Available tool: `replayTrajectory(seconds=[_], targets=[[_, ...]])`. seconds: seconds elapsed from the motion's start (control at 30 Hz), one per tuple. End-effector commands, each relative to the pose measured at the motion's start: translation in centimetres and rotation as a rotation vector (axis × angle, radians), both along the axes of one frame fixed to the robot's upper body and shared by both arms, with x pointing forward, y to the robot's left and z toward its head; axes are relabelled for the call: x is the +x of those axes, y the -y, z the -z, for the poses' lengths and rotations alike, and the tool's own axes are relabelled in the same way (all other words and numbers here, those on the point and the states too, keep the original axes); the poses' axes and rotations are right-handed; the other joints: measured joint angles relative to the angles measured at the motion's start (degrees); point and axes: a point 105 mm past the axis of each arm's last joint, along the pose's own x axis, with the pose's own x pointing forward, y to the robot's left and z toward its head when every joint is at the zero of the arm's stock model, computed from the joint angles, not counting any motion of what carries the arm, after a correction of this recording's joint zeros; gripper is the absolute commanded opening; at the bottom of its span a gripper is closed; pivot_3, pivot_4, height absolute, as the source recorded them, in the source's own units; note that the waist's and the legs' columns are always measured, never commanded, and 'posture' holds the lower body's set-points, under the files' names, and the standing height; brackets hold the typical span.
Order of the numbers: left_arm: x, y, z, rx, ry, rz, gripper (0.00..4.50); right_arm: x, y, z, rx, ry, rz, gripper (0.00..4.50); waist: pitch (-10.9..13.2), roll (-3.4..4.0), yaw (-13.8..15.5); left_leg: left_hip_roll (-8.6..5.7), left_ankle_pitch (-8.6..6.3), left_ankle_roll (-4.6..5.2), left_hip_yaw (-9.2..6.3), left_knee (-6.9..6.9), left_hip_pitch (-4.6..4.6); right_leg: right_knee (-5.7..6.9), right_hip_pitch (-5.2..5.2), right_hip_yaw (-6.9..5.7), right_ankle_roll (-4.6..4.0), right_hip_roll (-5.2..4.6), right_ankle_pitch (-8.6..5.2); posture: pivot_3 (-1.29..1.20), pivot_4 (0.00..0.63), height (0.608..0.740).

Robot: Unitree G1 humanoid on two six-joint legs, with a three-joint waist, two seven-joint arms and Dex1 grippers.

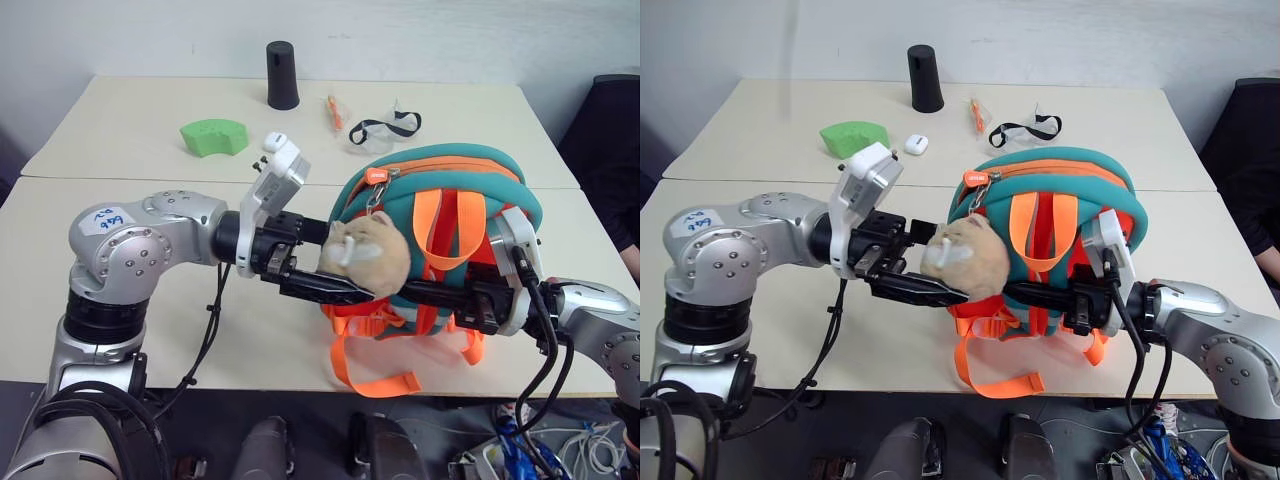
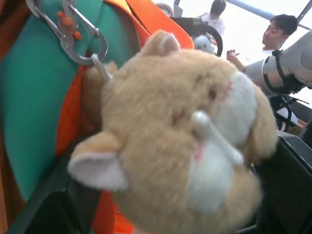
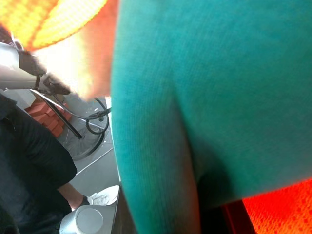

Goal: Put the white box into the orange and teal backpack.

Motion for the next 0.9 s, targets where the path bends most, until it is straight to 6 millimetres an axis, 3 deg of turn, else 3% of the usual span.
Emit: replayTrajectory(seconds=[0.03,0.27,0.33,0.57,0.73,0.83,0.9], targets=[[0.5,0.1,-1.3,-0.039,0.019,-0.022,4.1,-0.8,-0.3,-0.7,0.005,0.04,-0.028,0.0,0.0,0.0,0.0,0.0,0.0,0.0,0.0,0.0,0.0,0.0,0.0,0.0,0.0,0.0,0.0,0.0,0.15,0.74],[0.4,-0.4,-1.6,-0.049,0.021,-0.018,2.11,-0.8,-0.2,-0.7,0.004,0.038,-0.021,0.0,0.0,0.0,-0.1,0.01,0.0,0.0,0.0,0.0,0.0,0.0,-0.01,-0.01,0.0,0.01,0.0,0.0,0.15,0.74],[0.4,-0.9,-1.9,-0.053,0.022,-0.016,1.85,-0.7,-0.1,-0.7,0.006,0.038,-0.016,0.0,0.0,0.0,-0.1,0.01,0.0,0.0,0.0,0.0,0.0,0.0,-0.01,-0.01,0.0,0.0,0.0,0.0,0.15,0.74],[-0.5,-4.8,-3.1,-0.003,0.064,0.004,1.85,-0.1,0.2,-1.2,0.045,0.039,0.018,0.0,0.0,0.0,-0.4,0.03,-0.01,-0.02,0.01,-0.01,0.0,0.01,-0.05,-0.01,-0.02,0.02,-0.01,0.0,0.15,0.74],[-0.8,-6.5,-3.6,0.023,0.091,0.01,1.85,-0.1,0.3,-1.1,0.054,0.034,0.028,0.0,0.0,0.0,-0.4,0.02,-0.01,-0.03,0.03,-0.02,-0.02,0.0,-0.07,-0.01,-0.04,0.03,-0.02,0.0,0.15,0.74],[-0.2,-8.8,-2.6,0.126,0.123,-0.054,1.85,-0.1,0.4,-1.1,0.082,0.026,0.042,0.0,0.0,0.0,-0.7,0.05,-0.03,-0.07,0.05,-0.03,-0.05,0.0,-0.13,0.01,-0.07,0.06,-0.04,0.0,0.15,0.74],[-0.1,-9.5,-0.6,0.218,0.13,-0.054,1.85,-0.1,0.4,-1.0,0.089,0.022,0.044,0.0,0.0,0.04,-1.1,0.05,-0.04,-0.08,0.11,-0.12,-0.01,0.01,-0.15,0.0,-0.11,0.07,-0.06,0.0,0.15,0.74]])
